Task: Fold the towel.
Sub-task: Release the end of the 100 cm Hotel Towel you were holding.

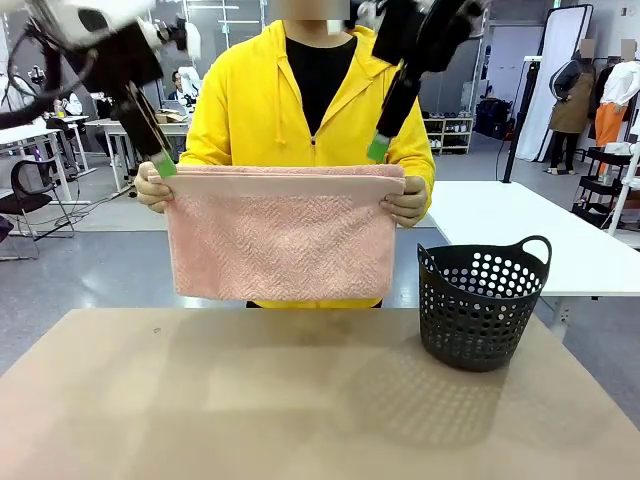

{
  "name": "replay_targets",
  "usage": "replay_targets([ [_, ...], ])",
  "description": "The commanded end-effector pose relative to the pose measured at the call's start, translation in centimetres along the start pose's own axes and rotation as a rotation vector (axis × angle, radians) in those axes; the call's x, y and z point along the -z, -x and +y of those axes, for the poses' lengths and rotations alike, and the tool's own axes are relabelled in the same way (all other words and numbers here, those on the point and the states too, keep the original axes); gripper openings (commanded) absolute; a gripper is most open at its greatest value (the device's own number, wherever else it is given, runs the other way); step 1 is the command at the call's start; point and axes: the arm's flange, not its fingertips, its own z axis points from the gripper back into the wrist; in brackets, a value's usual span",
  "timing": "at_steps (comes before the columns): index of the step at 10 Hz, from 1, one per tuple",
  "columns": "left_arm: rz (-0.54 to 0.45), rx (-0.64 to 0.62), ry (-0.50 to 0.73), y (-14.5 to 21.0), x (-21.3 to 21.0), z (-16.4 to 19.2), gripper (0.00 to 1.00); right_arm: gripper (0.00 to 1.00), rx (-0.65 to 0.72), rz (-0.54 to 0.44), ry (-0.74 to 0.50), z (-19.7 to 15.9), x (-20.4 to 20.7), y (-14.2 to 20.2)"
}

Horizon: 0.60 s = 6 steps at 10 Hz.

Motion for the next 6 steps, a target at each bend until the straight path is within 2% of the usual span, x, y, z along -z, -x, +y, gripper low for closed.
replay_targets([
  [1,-0.044,-0.229,-0.120,3.1,-2.2,-0.6,1.00,1.00,0.245,-0.067,0.084,0.8,-0.7,3.3],
  [2,-0.029,-0.373,-0.201,5.3,-3.0,-1.5,1.00,1.00,0.362,-0.099,0.154,1.6,-1.8,5.0],
  [3,-0.098,-0.534,-0.281,7.7,-3.4,-2.6,1.00,1.00,0.451,-0.153,0.213,2.7,-2.8,6.5],
  [4,-0.091,-0.595,-0.323,8.4,-3.3,-3.0,1.00,1.00,0.467,-0.167,0.230,3.3,-2.9,6.8],
  [6,-0.103,-0.616,-0.362,8.9,-3.5,-3.4,1.00,1.00,0.501,-0.167,0.250,3.7,-3.0,7.4],
])
